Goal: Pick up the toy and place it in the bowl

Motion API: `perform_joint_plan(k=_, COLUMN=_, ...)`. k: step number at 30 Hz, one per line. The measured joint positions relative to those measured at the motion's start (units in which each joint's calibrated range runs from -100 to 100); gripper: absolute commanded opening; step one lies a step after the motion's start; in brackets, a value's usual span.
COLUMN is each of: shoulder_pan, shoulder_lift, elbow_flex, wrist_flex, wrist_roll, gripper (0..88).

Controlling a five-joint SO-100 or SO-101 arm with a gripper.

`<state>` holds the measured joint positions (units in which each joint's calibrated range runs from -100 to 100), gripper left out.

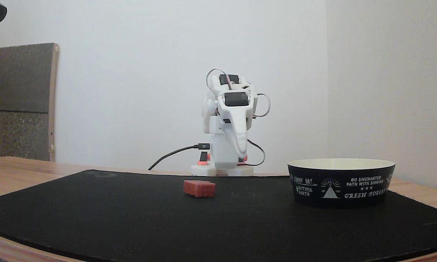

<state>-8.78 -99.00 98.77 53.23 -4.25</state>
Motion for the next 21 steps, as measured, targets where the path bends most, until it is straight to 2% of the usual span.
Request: perform_joint_plan(k=21, shoulder_pan=0.0, shoulder_lift=0.0, elbow_flex=0.0, wrist_flex=0.34, wrist_roll=0.0, gripper=3.5)
